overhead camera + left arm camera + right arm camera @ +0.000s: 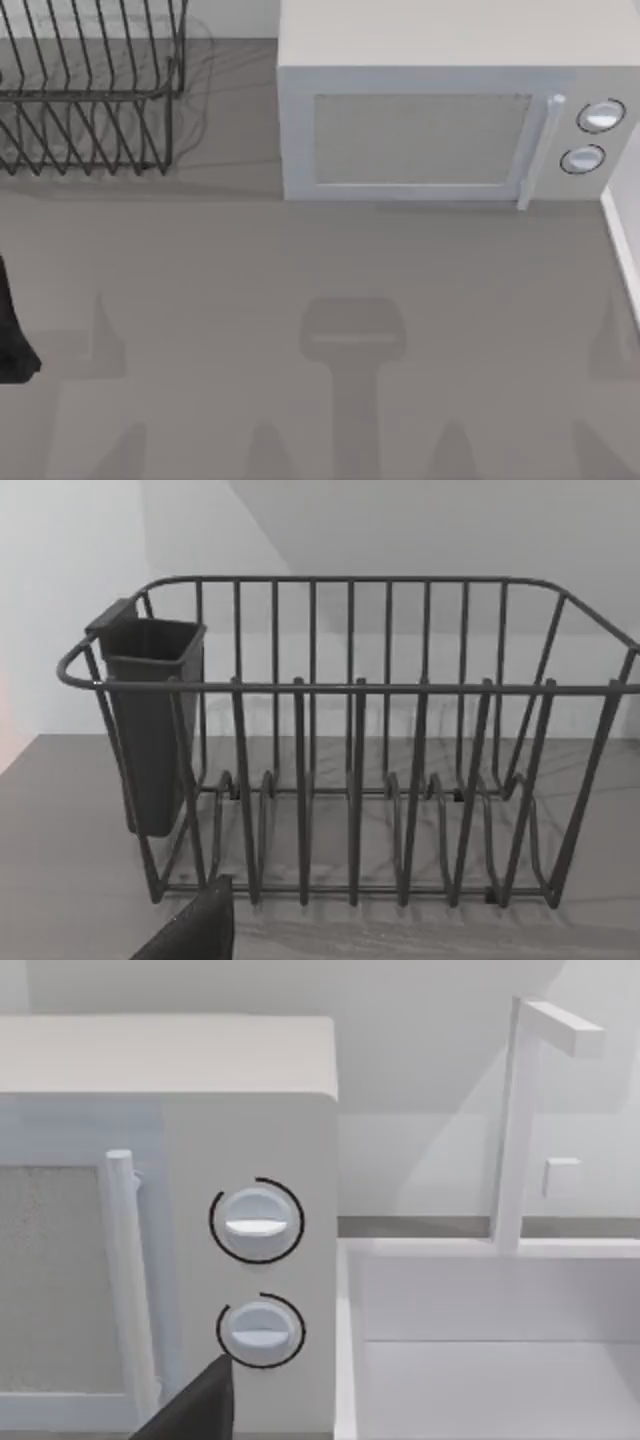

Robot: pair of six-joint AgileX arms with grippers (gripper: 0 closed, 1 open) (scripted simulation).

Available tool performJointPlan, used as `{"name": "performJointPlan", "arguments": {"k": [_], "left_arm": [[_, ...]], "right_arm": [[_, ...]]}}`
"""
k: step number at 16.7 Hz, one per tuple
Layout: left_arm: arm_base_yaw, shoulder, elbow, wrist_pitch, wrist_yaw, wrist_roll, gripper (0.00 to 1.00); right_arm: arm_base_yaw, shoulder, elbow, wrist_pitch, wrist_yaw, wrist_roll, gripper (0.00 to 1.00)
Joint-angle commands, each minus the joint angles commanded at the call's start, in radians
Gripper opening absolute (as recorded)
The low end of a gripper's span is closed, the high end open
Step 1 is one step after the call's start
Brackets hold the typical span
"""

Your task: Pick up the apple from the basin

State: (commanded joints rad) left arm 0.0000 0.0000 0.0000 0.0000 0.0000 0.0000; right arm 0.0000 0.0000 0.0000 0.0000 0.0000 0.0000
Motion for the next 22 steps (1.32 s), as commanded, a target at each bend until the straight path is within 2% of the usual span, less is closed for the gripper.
{"name": "performJointPlan", "arguments": {"k": [13,17,22], "left_arm": [[0.000,0.000,0.000,0.000,0.000,0.000,1.00],[0.000,0.000,0.000,0.000,0.000,0.000,1.00],[0.000,0.000,0.000,0.000,0.000,0.000,1.00]], "right_arm": [[-0.006,0.031,0.030,-0.021,0.000,-0.005,1.00],[-0.037,0.220,0.206,-0.136,0.000,-0.035,1.00],[-0.101,0.669,0.574,-0.370,0.001,-0.095,1.00]]}}
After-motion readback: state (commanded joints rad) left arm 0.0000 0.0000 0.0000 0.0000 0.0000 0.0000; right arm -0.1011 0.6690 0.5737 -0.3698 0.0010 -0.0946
